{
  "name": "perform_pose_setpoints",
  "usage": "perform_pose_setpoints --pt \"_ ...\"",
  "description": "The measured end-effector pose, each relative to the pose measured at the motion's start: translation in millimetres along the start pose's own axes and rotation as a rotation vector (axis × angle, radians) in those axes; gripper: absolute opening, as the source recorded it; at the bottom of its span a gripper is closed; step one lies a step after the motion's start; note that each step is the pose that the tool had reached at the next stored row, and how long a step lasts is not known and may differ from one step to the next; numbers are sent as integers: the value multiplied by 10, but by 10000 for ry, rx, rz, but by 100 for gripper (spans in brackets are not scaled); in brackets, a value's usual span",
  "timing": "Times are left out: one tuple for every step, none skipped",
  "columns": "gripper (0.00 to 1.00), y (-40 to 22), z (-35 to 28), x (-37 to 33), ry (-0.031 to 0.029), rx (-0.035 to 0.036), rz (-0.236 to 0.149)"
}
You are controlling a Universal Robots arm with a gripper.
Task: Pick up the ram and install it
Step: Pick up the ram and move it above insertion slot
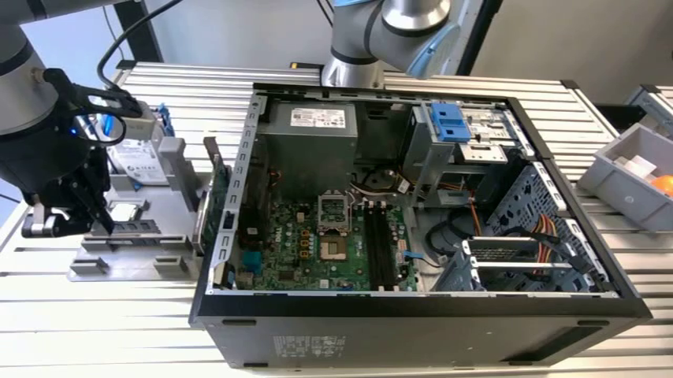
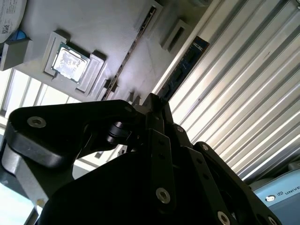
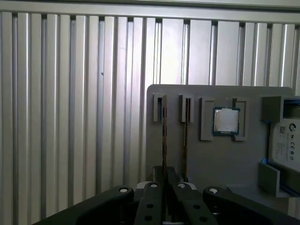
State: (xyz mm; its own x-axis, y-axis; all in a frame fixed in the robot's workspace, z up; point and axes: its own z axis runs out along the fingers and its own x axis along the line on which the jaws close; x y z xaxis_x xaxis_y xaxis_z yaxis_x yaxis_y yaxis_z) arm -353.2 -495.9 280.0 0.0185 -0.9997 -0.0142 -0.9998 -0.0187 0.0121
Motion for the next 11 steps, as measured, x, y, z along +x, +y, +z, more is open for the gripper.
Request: perform_pose_setpoints --pt "0 2 -1 0 1 1 1" --pt "0 5 -2 0 1 4 1" --pt "0 5 -2 -1 0 7 1" --pt "0 5 -2 -1 -2 9 1" --pt "0 5 -3 -1 -3 11 0" --pt "0 6 -7 -1 -1 8 1" --pt "0 5 -10 -1 0 9 0" --pt "0 6 -12 -1 -1 10 1" --pt "0 6 -17 -1 2 8 0" --pt "0 6 -19 -1 2 9 -1" --pt "0 6 -22 -1 2 9 -1"
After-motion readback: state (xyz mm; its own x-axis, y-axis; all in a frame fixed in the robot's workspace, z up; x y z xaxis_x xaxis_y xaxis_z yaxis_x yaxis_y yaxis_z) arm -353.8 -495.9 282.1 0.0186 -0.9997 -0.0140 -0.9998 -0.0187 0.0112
